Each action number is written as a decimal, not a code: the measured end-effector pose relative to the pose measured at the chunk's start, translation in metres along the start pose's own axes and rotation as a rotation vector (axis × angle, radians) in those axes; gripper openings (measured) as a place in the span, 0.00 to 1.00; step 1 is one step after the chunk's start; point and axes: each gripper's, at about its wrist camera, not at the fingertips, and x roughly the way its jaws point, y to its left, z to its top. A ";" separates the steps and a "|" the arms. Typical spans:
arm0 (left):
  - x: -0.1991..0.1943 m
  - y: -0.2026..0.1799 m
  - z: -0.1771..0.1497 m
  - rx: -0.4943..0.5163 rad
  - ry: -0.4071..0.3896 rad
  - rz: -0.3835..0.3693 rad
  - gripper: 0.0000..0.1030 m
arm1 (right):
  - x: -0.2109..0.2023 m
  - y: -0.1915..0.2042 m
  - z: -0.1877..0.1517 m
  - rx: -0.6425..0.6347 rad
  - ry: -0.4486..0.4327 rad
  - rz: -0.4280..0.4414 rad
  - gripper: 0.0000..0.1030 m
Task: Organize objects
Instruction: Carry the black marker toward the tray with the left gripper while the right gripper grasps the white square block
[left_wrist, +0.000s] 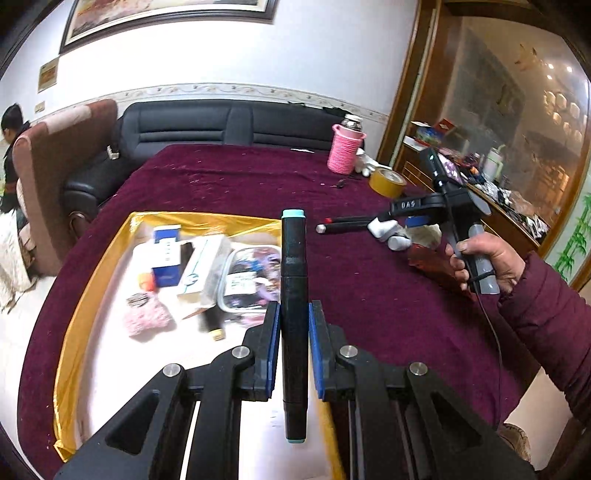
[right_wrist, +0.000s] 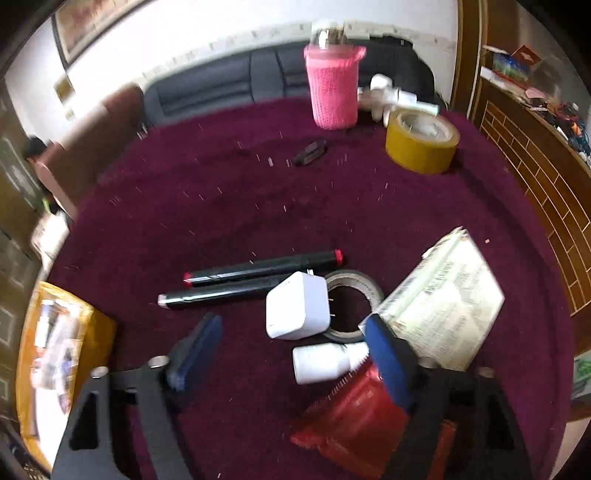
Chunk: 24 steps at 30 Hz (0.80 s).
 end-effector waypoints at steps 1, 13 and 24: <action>0.000 0.006 -0.001 -0.010 0.000 0.005 0.14 | 0.010 0.003 0.002 -0.007 0.022 -0.017 0.66; 0.009 0.045 -0.008 -0.104 0.015 0.009 0.14 | 0.010 0.005 0.001 0.010 -0.034 -0.030 0.28; -0.004 0.044 -0.014 -0.125 0.008 0.018 0.14 | 0.016 0.016 0.007 0.020 -0.022 0.036 0.31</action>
